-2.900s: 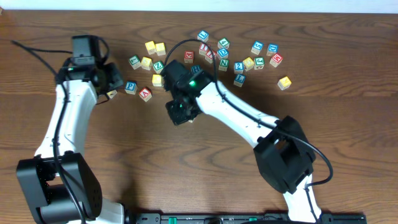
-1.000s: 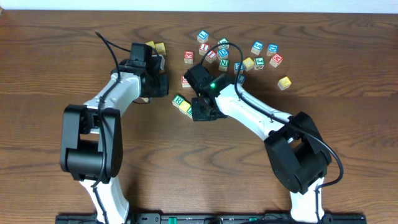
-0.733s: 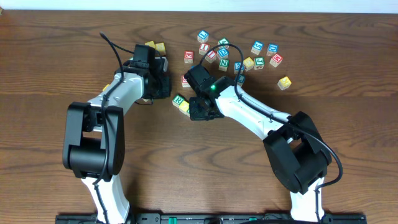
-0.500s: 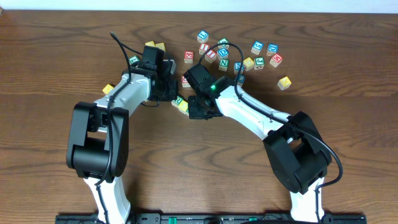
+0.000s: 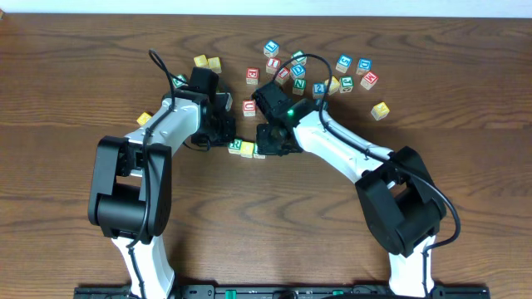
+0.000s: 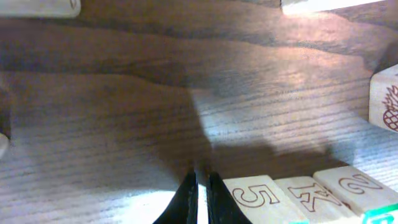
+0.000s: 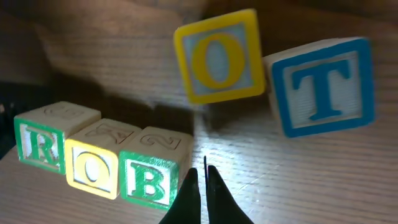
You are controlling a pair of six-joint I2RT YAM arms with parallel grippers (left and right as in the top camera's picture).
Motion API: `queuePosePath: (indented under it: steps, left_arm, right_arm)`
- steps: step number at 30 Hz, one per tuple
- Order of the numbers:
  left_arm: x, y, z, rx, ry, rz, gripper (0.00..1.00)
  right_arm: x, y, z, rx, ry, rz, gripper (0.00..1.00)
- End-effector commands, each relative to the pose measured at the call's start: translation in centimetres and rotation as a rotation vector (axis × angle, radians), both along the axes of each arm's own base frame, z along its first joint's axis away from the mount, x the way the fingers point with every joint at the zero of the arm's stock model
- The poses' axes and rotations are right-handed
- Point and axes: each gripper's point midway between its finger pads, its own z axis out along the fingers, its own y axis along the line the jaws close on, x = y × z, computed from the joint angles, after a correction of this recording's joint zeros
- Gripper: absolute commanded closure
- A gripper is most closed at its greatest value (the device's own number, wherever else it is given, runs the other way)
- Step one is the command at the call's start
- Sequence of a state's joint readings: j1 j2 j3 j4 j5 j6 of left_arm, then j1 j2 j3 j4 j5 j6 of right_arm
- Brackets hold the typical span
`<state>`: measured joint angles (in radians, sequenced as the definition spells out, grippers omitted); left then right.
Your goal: Spell out ROBOT
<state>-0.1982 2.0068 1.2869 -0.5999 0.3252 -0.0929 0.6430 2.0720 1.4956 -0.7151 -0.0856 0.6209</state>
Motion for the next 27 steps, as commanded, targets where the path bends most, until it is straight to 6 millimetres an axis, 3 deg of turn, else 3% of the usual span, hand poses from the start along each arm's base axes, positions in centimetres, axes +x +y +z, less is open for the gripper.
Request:
queuePosePath:
  steps: [1,8,12,15,19,24,27]
  left_arm:
    - [-1.0,-0.1,-0.8,-0.001,0.044,0.016,0.92]
    - [-1.6,0.0,-0.9,-0.001,0.088,0.077,0.92]
    - [-2.3,0.1,-0.9,0.003,0.13,0.122,0.93]
    - [-2.5,-0.7,-0.9,0.003,0.133,0.114,0.92]
    - [-2.5,-1.4,-0.9,0.0,0.131,0.129,0.92]
    - [-2.3,-1.1,-0.9,0.011,0.127,0.145,0.92]
    - [-0.8,1.1,-0.6,0.084,0.073,0.175,0.92]
  right_arm:
    - [0.1,-0.5,-0.5,-0.011,0.007,-0.009,0.99]
    - [1.6,-0.7,0.2,0.005,-0.036,0.014,0.99]
    - [4.4,-1.1,2.6,0.035,-0.109,0.013,0.99]
    - [6.6,-1.6,3.2,0.069,-0.17,-0.019,0.99]
    - [8.8,-0.7,3.1,0.111,-0.244,-0.027,0.99]
    - [8.9,-0.2,2.0,0.111,-0.244,-0.015,0.99]
    - [8.7,0.0,1.8,0.108,-0.239,-0.009,0.99]
